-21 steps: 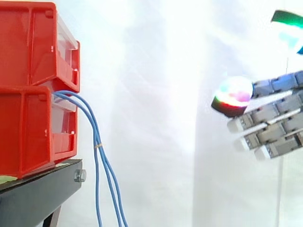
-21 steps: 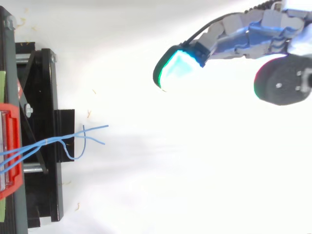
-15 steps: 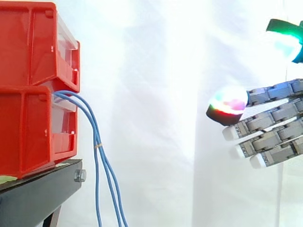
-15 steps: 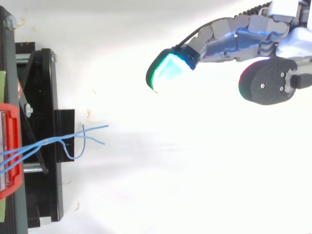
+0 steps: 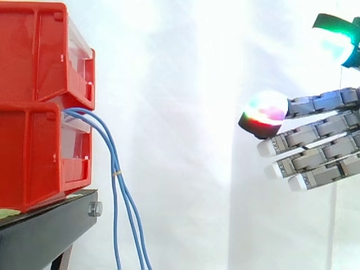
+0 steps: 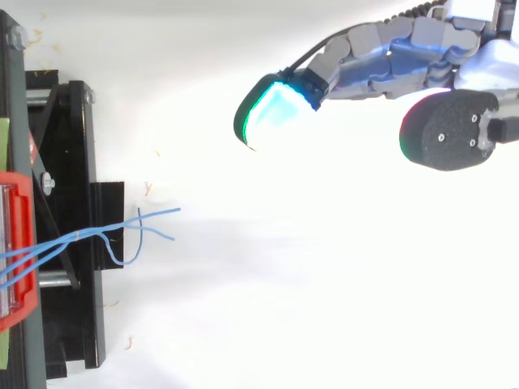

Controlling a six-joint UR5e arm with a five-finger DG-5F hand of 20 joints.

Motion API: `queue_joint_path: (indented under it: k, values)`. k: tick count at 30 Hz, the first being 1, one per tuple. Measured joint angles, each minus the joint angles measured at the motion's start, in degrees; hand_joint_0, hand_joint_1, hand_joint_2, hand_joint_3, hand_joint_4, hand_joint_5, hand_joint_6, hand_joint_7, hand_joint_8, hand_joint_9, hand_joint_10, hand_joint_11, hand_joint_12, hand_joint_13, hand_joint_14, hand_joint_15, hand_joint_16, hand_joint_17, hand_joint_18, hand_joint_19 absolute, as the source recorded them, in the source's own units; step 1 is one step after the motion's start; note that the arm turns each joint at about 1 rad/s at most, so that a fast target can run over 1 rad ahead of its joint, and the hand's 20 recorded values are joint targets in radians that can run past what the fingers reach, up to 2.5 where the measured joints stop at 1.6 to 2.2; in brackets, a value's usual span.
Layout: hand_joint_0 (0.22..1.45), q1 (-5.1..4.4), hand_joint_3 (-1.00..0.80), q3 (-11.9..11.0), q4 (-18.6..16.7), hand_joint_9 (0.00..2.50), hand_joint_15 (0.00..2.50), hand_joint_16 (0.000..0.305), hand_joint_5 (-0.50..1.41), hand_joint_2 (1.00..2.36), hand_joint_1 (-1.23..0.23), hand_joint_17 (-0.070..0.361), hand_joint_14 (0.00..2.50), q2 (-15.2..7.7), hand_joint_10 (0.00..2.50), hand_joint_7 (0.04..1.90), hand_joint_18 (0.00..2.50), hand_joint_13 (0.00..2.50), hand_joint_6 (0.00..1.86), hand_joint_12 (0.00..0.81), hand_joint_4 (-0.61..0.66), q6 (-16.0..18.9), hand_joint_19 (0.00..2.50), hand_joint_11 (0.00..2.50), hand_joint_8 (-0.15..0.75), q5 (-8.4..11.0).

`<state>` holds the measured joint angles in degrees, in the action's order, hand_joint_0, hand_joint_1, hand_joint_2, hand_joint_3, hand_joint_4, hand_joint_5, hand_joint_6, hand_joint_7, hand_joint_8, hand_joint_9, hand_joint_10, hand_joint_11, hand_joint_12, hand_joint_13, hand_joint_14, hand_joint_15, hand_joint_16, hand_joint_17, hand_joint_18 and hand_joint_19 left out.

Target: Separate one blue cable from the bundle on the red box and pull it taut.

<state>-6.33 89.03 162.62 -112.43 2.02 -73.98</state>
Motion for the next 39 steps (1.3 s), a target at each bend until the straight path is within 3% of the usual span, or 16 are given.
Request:
queue_joint_path:
  k: [25, 39]
  values:
    - [0.52, -0.59, -0.50, 0.0, -2.6, 0.37, 0.08, 0.046, -0.23, 1.00, -0.49, 0.103, 0.00, -0.9, 0.00, 0.63, 0.00, 0.24, 0.50, 0.291, 0.15, -1.0, 0.16, 0.00, 0.178, 1.83]
    - [0.53, -0.62, -0.50, 0.0, -4.1, 0.38, 0.08, 0.046, -0.22, 1.00, -0.50, 0.103, 0.00, -1.2, 0.00, 0.63, 0.00, 0.25, 0.50, 0.292, 0.15, -2.7, 0.16, 0.00, 0.179, 1.90]
